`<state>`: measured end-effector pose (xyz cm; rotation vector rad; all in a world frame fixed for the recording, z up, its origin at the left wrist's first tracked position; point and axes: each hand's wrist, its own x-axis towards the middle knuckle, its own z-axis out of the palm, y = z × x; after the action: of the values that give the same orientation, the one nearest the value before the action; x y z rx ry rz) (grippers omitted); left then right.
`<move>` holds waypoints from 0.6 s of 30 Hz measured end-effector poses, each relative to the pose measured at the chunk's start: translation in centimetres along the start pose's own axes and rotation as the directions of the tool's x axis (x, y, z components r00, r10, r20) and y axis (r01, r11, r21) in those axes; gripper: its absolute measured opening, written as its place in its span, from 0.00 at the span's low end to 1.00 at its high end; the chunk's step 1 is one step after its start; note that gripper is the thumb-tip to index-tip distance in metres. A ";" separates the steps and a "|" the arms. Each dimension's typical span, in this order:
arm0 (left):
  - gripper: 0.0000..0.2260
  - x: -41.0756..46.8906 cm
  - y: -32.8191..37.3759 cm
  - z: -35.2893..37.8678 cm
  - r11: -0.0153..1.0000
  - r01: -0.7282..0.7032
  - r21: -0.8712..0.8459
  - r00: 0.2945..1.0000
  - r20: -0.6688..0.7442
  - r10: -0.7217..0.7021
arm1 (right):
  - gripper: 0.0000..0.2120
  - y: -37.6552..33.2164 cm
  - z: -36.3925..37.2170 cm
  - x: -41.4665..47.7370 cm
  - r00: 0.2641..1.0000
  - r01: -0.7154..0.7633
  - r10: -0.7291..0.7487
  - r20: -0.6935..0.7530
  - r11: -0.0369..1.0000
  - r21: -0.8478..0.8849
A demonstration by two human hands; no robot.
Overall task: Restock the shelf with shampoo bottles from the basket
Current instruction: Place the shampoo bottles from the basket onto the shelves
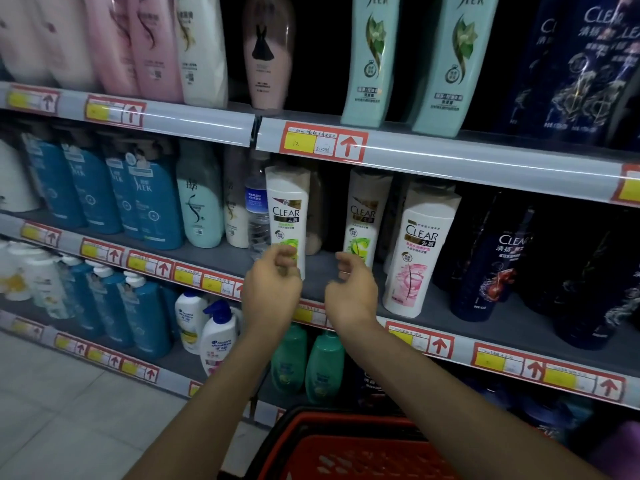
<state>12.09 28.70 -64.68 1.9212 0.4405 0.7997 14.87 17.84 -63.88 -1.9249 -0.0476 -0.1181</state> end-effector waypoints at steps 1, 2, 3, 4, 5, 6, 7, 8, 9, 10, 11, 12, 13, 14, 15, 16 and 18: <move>0.12 0.1 -0.1 -0.6 1.000 0.002 -0.007 1.000 -0.028 -0.003 | 0.28 -0.4 0.5 0.1 0.999 0.008 -0.007 0.036 1.000 -0.027; 0.15 0.4 -0.2 -1.0 1.000 0.007 -0.018 0.999 -0.040 -0.008 | 0.29 -0.9 1.1 0.2 0.997 0.008 -0.004 0.074 0.999 -0.050; 0.18 0.8 -0.3 -1.3 1.000 0.015 -0.027 0.999 -0.037 -0.016 | 0.30 -1.3 1.7 0.4 0.994 0.006 0.001 0.109 0.998 -0.063; 0.21 1.2 -0.4 -1.4 0.999 0.027 -0.039 0.999 -0.021 -0.028 | 0.31 -1.6 2.2 0.5 0.990 0.003 0.006 0.141 0.998 -0.065; 0.24 1.6 -0.4 -1.5 0.998 0.042 -0.052 0.999 0.007 -0.041 | 0.32 -1.9 2.8 0.6 0.986 -0.003 0.012 0.164 0.998 -0.055; 0.27 1.9 -0.4 -1.5 0.996 0.062 -0.064 0.997 0.047 -0.059 | 0.32 -2.2 3.3 0.5 0.982 -0.028 0.032 0.186 0.999 -0.025; 0.28 2.1 -0.3 -1.5 0.994 0.087 -0.073 0.992 0.095 -0.080 | 0.31 -2.3 3.8 0.6 0.976 -0.065 0.059 0.210 0.998 0.025; 0.27 2.2 -0.2 -1.3 0.991 0.106 -0.078 0.987 0.132 -0.096 | 0.29 -2.4 4.2 0.5 0.970 -0.098 0.077 0.229 0.992 0.082; 0.25 2.2 -0.1 -1.2 0.991 0.111 -0.080 0.984 0.147 -0.098 | 0.27 -2.4 4.7 0.5 0.968 -0.118 0.085 0.237 0.985 0.129; 0.23 2.3 -0.2 -1.0 0.990 0.112 -0.084 0.985 0.143 -0.099 | 0.26 -2.3 4.9 0.5 0.966 -0.125 0.085 0.242 0.980 0.153; 0.23 2.4 -0.3 -1.0 0.988 0.121 -0.097 0.985 0.132 -0.107 | 0.27 -2.0 5.2 0.5 0.966 -0.122 0.080 0.248 0.979 0.162; 0.23 2.6 -0.5 -1.1 0.982 0.137 -0.128 0.984 0.131 -0.120 | 0.28 -1.9 5.1 0.5 0.965 -0.116 0.075 0.250 0.981 0.154; 0.23 2.8 -0.7 -1.2 0.973 0.156 -0.172 0.981 0.144 -0.132 | 0.29 -1.9 4.8 0.4 0.967 -0.104 0.066 0.248 0.985 0.140; 0.23 2.9 -1.1 -1.3 0.959 0.180 -0.218 0.975 0.171 -0.144 | 0.28 -2.0 4.3 0.3 0.968 -0.089 0.058 0.243 0.989 0.118; 0.23 3.0 -1.2 -1.5 0.945 0.206 -0.253 0.966 0.207 -0.154 | 0.26 -2.0 3.8 0.3 0.971 -0.078 0.053 0.233 0.992 0.100; 0.23 3.0 -1.3 -1.7 0.933 0.227 -0.278 0.956 0.244 -0.160 | 0.24 -2.0 3.2 0.2 0.973 -0.072 0.052 0.223 0.994 0.083; 0.23 2.8 -1.1 -1.9 0.920 0.256 -0.296 0.939 0.302 -0.164 | 0.21 -1.8 2.1 0.2 0.977 -0.053 0.043 0.208 0.998 0.039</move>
<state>12.82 32.08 -64.11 1.6036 0.3151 0.4258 15.01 20.44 -62.93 -1.8864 -0.1422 0.1159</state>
